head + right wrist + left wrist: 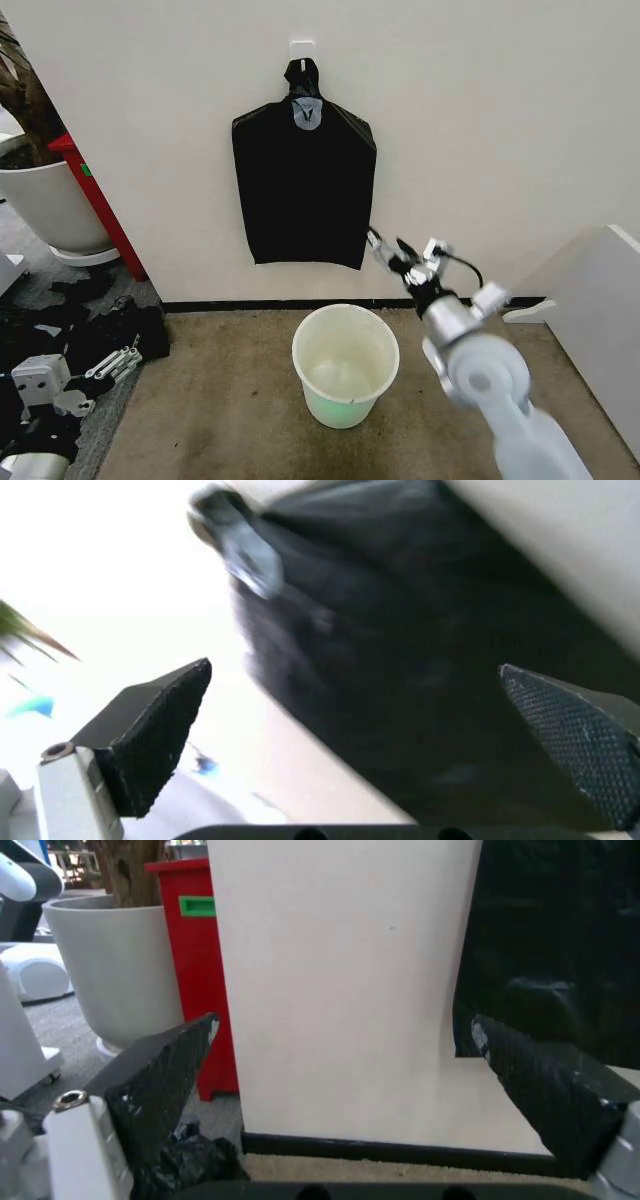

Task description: Place the garbage bag over the trash bin.

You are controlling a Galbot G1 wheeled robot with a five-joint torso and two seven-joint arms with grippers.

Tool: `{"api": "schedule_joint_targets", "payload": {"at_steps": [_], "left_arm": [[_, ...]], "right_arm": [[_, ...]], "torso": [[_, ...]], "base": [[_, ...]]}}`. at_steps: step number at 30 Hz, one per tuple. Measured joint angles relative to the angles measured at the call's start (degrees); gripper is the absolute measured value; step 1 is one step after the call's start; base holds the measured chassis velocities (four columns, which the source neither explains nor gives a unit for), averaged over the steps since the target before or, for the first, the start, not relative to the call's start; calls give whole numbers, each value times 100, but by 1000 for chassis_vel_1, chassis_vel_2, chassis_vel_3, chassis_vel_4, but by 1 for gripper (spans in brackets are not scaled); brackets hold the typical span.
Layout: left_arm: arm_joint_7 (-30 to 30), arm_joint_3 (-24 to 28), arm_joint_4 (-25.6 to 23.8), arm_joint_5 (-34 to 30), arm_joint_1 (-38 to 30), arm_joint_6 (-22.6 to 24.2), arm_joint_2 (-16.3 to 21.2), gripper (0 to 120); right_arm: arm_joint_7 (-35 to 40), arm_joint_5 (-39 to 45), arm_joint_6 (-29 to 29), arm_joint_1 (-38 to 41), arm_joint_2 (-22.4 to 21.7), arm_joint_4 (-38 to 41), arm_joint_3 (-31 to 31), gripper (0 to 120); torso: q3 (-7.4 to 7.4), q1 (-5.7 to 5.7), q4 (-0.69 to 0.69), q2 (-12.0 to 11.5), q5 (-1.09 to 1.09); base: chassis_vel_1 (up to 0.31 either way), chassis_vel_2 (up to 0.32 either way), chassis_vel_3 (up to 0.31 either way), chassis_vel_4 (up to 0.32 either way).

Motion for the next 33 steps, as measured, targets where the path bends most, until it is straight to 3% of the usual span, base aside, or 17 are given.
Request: {"api": "schedule_joint_targets", "payload": {"at_steps": [4, 13, 15, 24, 33], "left_arm": [[11, 26, 0, -17, 24, -68, 15, 100], [34, 63, 0, -37, 51, -154, 34, 100], [36, 66, 0, -34, 50, -154, 12, 100], [50, 66, 1, 32, 48, -175, -75, 100], [83, 64, 1, 154, 41, -196, -190, 100]], "right_arm": [[251, 650, 99, 808, 205, -192, -330, 100], [490, 823, 285, 1861, 654, -799, -1001, 100], [628, 992, 415, 2107, 937, -1059, -1100, 100], [724, 803, 561, 2653, 1676, -2296, -984, 100], [764, 668, 569, 2741, 1799, -2553, -746, 100]], "torso": [[0, 0, 0, 0, 0], [0, 0, 0, 0, -2], [0, 0, 0, 0, -1], [0, 0, -1, 0, 1], [0, 0, -1, 0, 1]], "base": [[0, 0, 0, 0], [0, 0, 0, 0], [0, 0, 0, 0], [0, 0, 0, 0], [0, 0, 0, 0]]}}
